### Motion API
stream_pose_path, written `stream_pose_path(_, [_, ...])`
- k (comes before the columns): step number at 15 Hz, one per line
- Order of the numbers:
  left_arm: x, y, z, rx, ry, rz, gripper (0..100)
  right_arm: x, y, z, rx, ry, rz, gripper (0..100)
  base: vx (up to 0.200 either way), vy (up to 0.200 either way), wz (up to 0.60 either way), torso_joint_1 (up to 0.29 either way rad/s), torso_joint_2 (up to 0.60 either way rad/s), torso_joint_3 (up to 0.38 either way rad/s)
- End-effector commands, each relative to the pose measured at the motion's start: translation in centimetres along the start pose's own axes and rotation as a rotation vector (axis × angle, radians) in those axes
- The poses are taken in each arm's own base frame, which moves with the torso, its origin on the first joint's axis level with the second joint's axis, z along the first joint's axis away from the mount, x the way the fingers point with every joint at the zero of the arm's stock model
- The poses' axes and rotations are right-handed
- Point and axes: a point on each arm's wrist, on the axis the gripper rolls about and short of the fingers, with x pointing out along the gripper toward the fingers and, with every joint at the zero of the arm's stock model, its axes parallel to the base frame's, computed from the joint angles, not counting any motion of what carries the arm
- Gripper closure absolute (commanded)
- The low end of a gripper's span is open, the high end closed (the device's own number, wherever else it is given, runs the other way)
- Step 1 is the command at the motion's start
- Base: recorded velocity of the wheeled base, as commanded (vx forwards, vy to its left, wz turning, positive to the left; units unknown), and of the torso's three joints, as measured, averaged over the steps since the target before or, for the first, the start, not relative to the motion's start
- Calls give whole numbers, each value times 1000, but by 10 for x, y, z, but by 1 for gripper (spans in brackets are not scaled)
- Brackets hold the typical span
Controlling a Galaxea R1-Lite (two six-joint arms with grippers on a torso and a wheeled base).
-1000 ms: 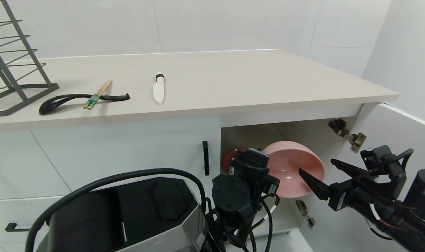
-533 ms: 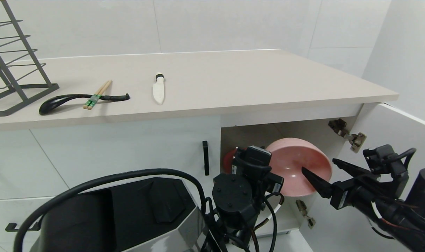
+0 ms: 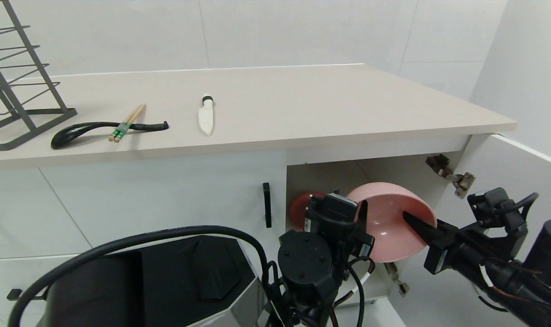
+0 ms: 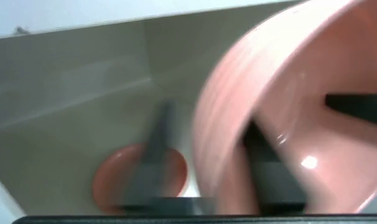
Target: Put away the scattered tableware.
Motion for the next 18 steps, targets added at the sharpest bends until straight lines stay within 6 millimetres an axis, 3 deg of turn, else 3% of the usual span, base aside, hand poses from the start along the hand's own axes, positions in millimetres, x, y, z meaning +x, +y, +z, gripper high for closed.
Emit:
stream_pose_path(1, [-2, -2, 0, 2, 4, -6, 0, 0, -1, 0, 1, -1, -7, 100, 0, 0, 0, 0, 0, 0])
stream_pose_path(6, [-27, -17, 26, -1, -8, -78, 0, 3, -3, -4, 4, 22, -20, 100, 0, 0, 0, 0, 0, 0])
stream_pose_path(9, [-52, -12, 46, -7, 0, -154, 0, 5, -5, -6, 35, 30, -28, 100, 0, 0, 0, 0, 0, 0])
stream_pose_path(13, [-87, 14, 59, 23, 49, -259, 0, 7, -8, -8, 40, 43, -43, 100, 0, 0, 0, 0, 0, 0])
stream_pose_path(18, [-111, 42, 69, 42, 84, -237, 0, 9, -10, -14, 41, 72, -52, 100, 0, 0, 0, 0, 0, 0])
